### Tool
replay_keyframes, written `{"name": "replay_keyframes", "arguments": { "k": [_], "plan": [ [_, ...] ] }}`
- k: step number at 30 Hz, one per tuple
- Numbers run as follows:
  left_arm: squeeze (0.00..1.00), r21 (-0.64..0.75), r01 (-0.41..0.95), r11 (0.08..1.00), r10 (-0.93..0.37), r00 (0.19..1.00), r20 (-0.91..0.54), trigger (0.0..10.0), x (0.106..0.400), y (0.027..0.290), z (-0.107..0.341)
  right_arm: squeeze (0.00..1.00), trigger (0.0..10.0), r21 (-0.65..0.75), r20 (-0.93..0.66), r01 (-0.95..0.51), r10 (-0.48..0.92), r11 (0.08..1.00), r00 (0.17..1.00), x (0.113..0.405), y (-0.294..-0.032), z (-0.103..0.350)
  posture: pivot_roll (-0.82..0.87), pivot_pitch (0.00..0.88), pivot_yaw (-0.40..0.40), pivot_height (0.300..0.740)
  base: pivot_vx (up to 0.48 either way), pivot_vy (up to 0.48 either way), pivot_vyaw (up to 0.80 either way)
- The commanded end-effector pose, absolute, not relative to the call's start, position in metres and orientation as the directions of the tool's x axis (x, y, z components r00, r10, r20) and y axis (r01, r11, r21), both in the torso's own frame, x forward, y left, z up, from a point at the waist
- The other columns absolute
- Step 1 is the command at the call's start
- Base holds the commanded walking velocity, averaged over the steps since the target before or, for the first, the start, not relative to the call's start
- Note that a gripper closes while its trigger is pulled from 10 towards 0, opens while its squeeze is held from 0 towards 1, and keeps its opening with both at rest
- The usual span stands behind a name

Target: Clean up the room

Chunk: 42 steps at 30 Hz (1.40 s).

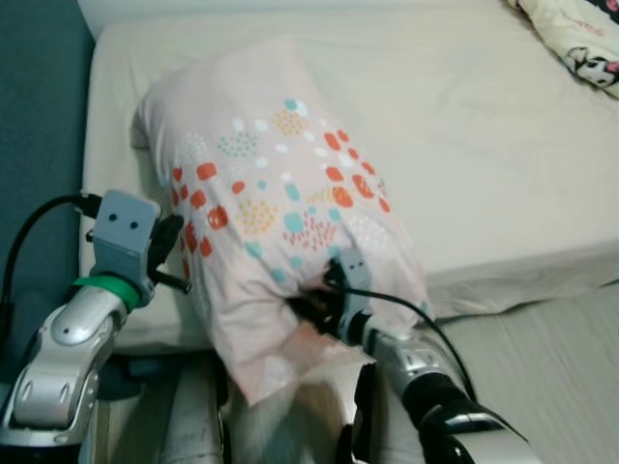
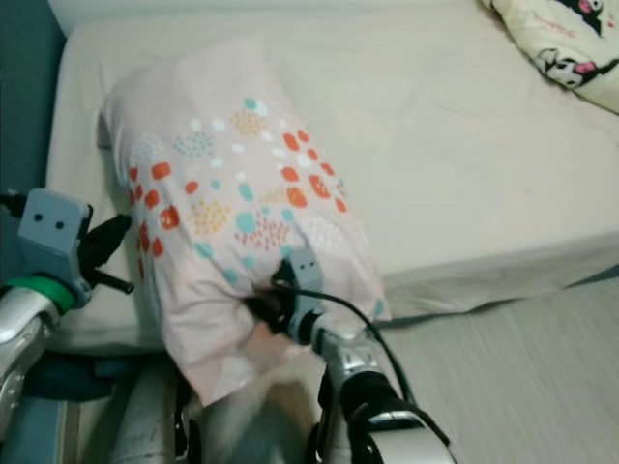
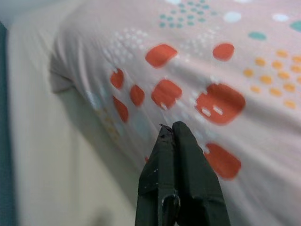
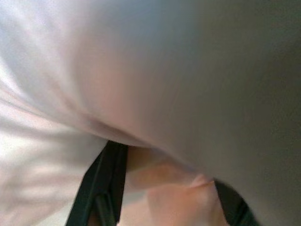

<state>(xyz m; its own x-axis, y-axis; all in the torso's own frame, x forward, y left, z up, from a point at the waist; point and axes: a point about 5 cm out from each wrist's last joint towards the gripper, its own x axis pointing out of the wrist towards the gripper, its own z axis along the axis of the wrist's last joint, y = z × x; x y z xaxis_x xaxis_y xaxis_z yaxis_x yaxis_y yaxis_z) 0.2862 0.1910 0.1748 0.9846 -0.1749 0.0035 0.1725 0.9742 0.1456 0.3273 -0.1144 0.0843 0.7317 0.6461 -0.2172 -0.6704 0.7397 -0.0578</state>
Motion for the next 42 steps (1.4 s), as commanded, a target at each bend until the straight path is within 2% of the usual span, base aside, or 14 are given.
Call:
{"name": "replay_keyframes", "arguments": {
  "k": [1,8,9,10,11,13,19,23,25,29,32,34,38,42],
  "plan": [
    [0.0,0.073,0.127,0.989,-0.124,0.991,-0.042,10.0,0.287,0.19,0.168,0.0,10.0,-0.229,-0.151,-0.664,0.648,0.712,0.747,0.325,-0.123,0.112,0.1,0.167,0.014,0.584,0.0,0.0,0.0],
    [0.0,-0.008,0.107,0.994,-0.107,0.992,-0.066,10.0,0.291,0.182,0.164,0.0,10.0,-0.284,0.013,-0.551,0.578,0.784,0.816,0.323,-0.146,0.151,0.08,0.168,0.013,0.584,0.0,0.0,0.0],
    [1.0,-0.031,0.106,0.994,-0.108,0.992,-0.072,10.0,0.292,0.18,0.164,0.01,10.0,-0.278,0.13,-0.497,0.544,0.822,0.829,0.32,-0.155,0.174,0.07,0.173,0.023,0.584,0.0,0.0,0.0],
    [1.0,-0.031,0.106,0.994,-0.108,0.992,-0.072,10.0,0.292,0.18,0.164,0.01,10.0,-0.278,0.13,-0.497,0.544,0.822,0.829,0.32,-0.155,0.174,0.07,0.173,0.023,0.584,0.0,0.0,0.0],
    [1.0,-0.09,0.109,0.99,-0.115,0.991,-0.069,10.0,0.296,0.185,0.171,1.0,10.0,-0.125,0.362,-0.296,0.322,0.947,0.875,0.322,-0.191,0.208,0.07,0.176,0.036,0.584,0.0,0.0,0.0],
    [1.0,-0.111,0.108,0.988,-0.116,0.991,-0.067,10.0,0.298,0.187,0.174,1.0,10.0,-0.079,0.407,-0.24,0.251,0.968,0.878,0.321,-0.202,0.214,0.07,0.176,0.036,0.584,0.0,0.0,0.0],
    [1.0,-0.137,0.092,0.986,-0.1,0.994,-0.053,10.0,0.302,0.193,0.183,1.0,10.0,-0.088,0.384,-0.252,0.266,0.964,0.884,0.317,-0.204,0.211,0.07,0.177,0.038,0.584,0.0,0.0,0.0],
    [1.0,-0.151,0.113,0.982,-0.126,0.989,-0.079,10.0,0.298,0.196,0.186,1.0,10.0,-0.104,-0.001,-0.496,0.499,0.862,0.867,0.302,-0.19,0.149,0.07,0.187,0.042,0.584,0.0,0.0,0.0],
    [1.0,-0.158,0.128,0.979,-0.145,0.984,-0.101,10.0,0.293,0.194,0.182,1.0,10.0,-0.086,-0.042,-0.513,0.511,0.854,0.858,0.298,-0.185,0.135,0.08,0.193,0.039,0.584,0.0,0.0,0.0],
    [1.0,-0.232,0.145,0.962,-0.189,0.965,-0.181,10.0,0.281,0.189,0.171,1.0,10.0,-0.014,0.093,-0.344,0.344,0.939,0.934,0.303,-0.214,0.154,0.08,0.195,0.049,0.584,0.0,0.0,0.0],
    [1.0,-0.284,0.131,0.95,-0.197,0.956,-0.216,10.0,0.279,0.188,0.165,1.0,10.0,0.029,0.151,-0.292,0.285,0.956,0.947,0.305,-0.228,0.163,0.08,0.196,0.054,0.584,0.0,0.0,0.0],
    [1.0,-0.42,0.1,0.902,-0.226,0.938,-0.263,10.0,0.28,0.181,0.156,1.0,10.0,0.077,0.221,-0.237,0.215,0.969,0.951,0.314,-0.246,0.174,0.07,0.204,0.066,0.584,0.0,0.0,0.0],
    [1.0,-0.587,0.056,0.808,-0.282,0.911,-0.302,10.0,0.286,0.174,0.148,1.0,10.0,0.109,0.243,-0.246,0.215,0.963,0.946,0.334,-0.252,0.179,0.08,0.207,0.065,0.584,0.0,0.0,0.0],
    [1.0,-0.638,0.03,0.769,-0.325,0.878,-0.351,10.0,0.285,0.169,0.137,1.0,10.0,0.173,0.171,-0.285,0.256,0.943,0.951,0.351,-0.247,0.169,0.11,0.213,0.056,0.584,0.0,0.0,0.0]
  ]
}}
